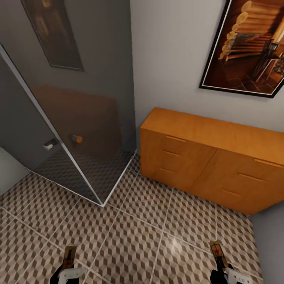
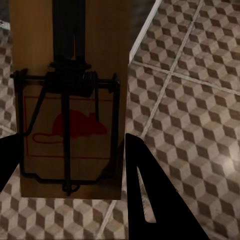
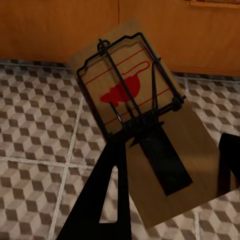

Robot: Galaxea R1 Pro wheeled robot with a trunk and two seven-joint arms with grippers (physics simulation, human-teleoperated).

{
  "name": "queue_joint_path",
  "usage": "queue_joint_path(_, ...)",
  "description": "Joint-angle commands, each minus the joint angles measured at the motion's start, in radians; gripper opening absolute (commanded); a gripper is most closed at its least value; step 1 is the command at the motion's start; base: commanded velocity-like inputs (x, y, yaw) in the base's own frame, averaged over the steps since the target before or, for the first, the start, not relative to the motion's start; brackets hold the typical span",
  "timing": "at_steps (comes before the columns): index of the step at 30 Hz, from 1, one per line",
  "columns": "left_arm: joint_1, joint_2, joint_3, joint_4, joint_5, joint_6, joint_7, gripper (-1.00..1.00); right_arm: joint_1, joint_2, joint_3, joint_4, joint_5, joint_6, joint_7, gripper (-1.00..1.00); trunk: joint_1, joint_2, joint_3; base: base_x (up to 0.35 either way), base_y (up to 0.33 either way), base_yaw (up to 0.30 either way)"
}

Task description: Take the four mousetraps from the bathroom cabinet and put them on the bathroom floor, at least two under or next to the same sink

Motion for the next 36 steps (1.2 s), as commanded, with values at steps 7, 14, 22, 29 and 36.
queue_joint_path(7, -0.002, -0.001, -0.008, 0.004, -0.004, -0.004, 0.012, -1.0, -0.001, -0.001, 0.009, 0.003, -0.003, -0.003, -0.01, -1.0, 0.001, -0.002, -0.002, -0.001, 0.0, 0.277)
queue_joint_path(14, -0.002, -0.001, -0.008, 0.004, -0.004, -0.004, 0.012, -1.0, -0.001, 0.0, 0.009, 0.012, -0.003, -0.003, -0.01, -1.0, 0.001, -0.002, -0.002, 0.0, 0.0, 0.277)
queue_joint_path(22, -0.002, -0.002, -0.008, 0.004, -0.004, -0.004, 0.012, -1.0, -0.001, 0.0, 0.009, 0.013, -0.003, -0.003, -0.01, -1.0, 0.001, -0.002, -0.002, -0.042, 0.028, 0.277)
queue_joint_path(29, -0.002, -0.003, -0.008, 0.004, -0.004, -0.004, 0.012, -1.0, -0.001, 0.0, 0.009, 0.014, -0.003, -0.002, -0.01, -1.0, 0.001, -0.002, -0.002, -0.186, 0.127, 0.277)
queue_joint_path(36, -0.002, -0.004, -0.008, 0.004, -0.004, -0.004, 0.012, -1.0, -0.001, 0.0, 0.01, 0.014, -0.003, -0.002, -0.01, -1.0, 0.001, -0.002, -0.002, -0.062, 0.021, 0.277)
